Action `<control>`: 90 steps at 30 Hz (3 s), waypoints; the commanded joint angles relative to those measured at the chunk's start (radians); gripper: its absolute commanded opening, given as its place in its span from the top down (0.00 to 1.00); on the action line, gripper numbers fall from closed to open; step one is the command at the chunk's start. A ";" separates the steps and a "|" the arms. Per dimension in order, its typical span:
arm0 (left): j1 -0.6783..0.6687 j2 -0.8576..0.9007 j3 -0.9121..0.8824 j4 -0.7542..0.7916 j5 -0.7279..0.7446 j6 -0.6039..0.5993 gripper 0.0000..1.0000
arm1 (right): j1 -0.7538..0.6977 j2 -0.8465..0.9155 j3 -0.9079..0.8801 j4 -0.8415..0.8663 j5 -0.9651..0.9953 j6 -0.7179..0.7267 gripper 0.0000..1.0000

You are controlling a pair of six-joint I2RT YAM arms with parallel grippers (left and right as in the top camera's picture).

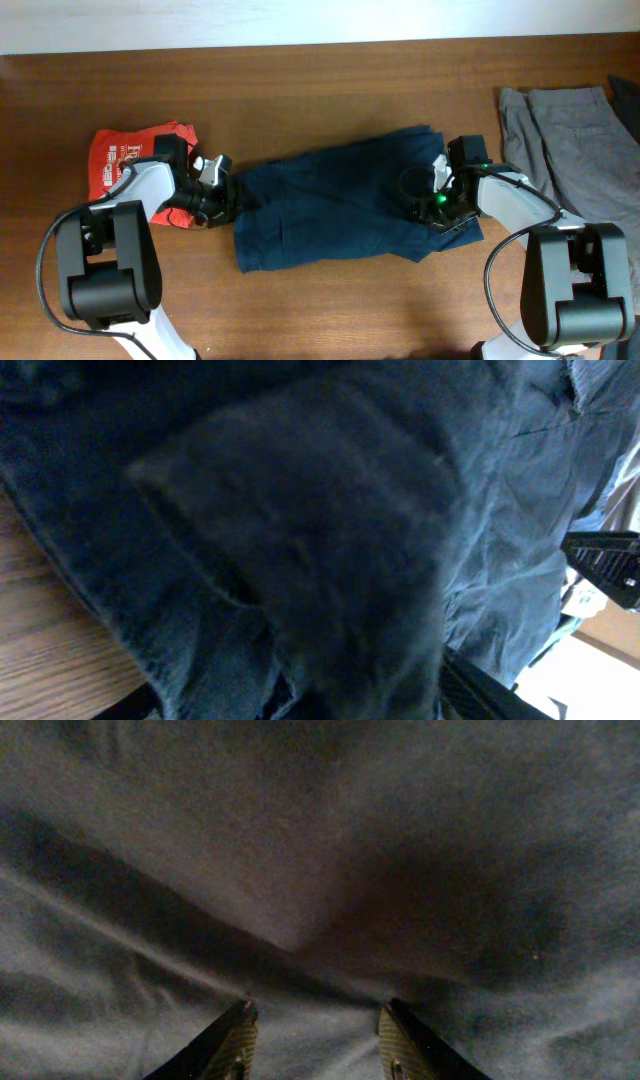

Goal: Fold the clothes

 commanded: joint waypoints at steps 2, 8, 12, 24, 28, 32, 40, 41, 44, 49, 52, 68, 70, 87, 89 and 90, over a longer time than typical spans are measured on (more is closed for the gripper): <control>0.023 0.066 -0.047 -0.045 -0.198 -0.034 0.36 | 0.006 0.031 -0.011 -0.019 0.035 -0.010 0.55; 0.068 0.066 -0.047 -0.043 -0.163 0.011 0.25 | 0.005 0.031 -0.011 -0.023 0.035 -0.010 0.55; 0.005 0.066 -0.047 -0.037 -0.166 0.027 0.25 | 0.005 0.031 -0.011 -0.019 0.035 -0.010 0.55; -0.078 0.062 -0.024 -0.082 -0.278 -0.025 0.99 | 0.005 0.030 -0.011 -0.035 0.035 -0.010 0.59; 0.001 0.023 0.087 -0.254 -0.375 -0.017 0.99 | 0.005 0.018 -0.007 -0.018 0.043 -0.066 0.59; 0.063 -0.050 0.330 -0.476 -0.512 0.037 0.99 | 0.005 -0.021 0.048 -0.045 0.042 -0.078 0.60; -0.011 -0.068 0.764 -0.709 -0.608 0.111 1.00 | 0.005 -0.175 0.140 -0.089 0.038 -0.045 0.55; -0.029 -0.068 0.793 -0.716 -0.616 0.111 0.99 | 0.005 -0.190 0.148 -0.093 0.038 -0.037 0.55; -0.097 -0.068 0.849 -0.720 -0.639 0.110 0.99 | 0.005 -0.225 0.170 -0.120 0.039 -0.024 0.55; -0.244 -0.055 0.854 -0.676 -0.666 0.035 1.00 | 0.005 -0.233 0.187 -0.154 0.039 -0.016 0.55; -0.338 -0.029 0.854 -0.646 -0.780 -0.105 0.99 | 0.005 -0.233 0.187 -0.162 0.047 0.030 0.55; -0.350 0.007 0.854 -0.624 -0.869 -0.216 1.00 | 0.028 -0.057 0.156 0.020 0.043 -0.017 0.89; -0.350 0.007 0.854 -0.619 -0.869 -0.216 1.00 | 0.041 -0.011 0.156 0.056 -0.010 -0.050 0.92; -0.269 0.007 0.857 -0.654 -0.883 -0.181 1.00 | 0.215 0.132 0.156 -0.174 -0.047 -0.063 0.96; -0.228 0.006 0.868 -0.663 -0.871 -0.150 1.00 | 0.259 0.130 0.156 -0.210 -0.047 -0.062 0.96; -0.216 0.007 0.875 -0.664 -0.854 -0.122 1.00 | 0.277 0.127 0.156 -0.212 -0.047 -0.062 0.96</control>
